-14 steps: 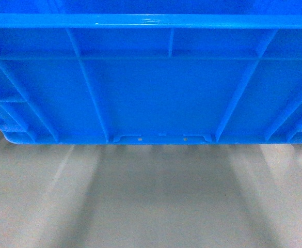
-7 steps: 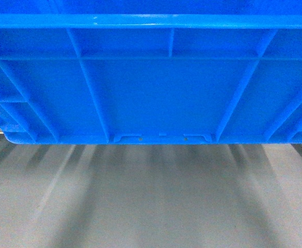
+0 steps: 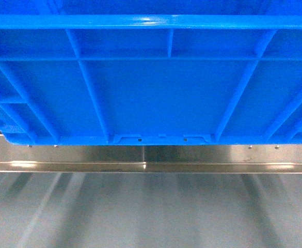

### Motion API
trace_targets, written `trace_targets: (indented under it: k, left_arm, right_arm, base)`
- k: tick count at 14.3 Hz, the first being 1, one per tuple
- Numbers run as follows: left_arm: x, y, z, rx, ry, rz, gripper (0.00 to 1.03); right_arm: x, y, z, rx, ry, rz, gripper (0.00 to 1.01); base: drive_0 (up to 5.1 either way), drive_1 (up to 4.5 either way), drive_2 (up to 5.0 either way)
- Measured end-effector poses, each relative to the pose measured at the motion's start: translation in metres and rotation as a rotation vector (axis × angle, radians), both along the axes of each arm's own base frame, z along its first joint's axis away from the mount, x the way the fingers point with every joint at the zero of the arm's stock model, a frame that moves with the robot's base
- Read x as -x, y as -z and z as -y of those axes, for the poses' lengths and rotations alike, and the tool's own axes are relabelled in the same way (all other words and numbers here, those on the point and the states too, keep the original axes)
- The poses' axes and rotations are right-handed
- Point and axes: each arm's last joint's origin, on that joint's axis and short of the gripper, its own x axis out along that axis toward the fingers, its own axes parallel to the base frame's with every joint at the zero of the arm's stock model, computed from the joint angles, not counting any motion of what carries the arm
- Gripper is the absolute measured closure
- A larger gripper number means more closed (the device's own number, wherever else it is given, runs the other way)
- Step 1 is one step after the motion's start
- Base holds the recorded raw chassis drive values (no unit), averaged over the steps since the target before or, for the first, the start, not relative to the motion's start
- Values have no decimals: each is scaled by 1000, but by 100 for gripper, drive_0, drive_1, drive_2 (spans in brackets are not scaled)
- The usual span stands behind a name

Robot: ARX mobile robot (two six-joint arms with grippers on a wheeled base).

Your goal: Place box next to blue box on left shelf

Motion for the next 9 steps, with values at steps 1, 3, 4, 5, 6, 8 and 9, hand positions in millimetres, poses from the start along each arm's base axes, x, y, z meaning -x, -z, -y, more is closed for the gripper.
trace_targets:
  k: [1,3,4,5,6,8,9]
  left_arm:
    - [0,0,0,0,0,2,97]
    - [0,0,0,0,0,2,97]
    - [0,0,0,0,0,2,97]
    - [0,0,0,0,0,2,97]
    - [0,0,0,0,0,5,97]
    - [0,0,0,0,0,1,97]
    - [0,0,0,0,1,4,97]
  right_arm:
    - [0,0,0,0,0,-1,84]
    - [0,0,0,0,0,-1,84]
    - [0,0,0,0,0,1,84]
    - [0,0,0,1,0,-1,84]
    - [0,0,0,0,0,2,84]
    - [0,0,0,0,0,0,84]
    - [0,0,0,1,2,0,84]
  base:
    - [1,425,-423]
    - [1,425,-423]
    - [1,425,-423]
    - [1,425,-423]
    - [1,425,-423]
    - [1,425,-423]
    - [1,425,-423]
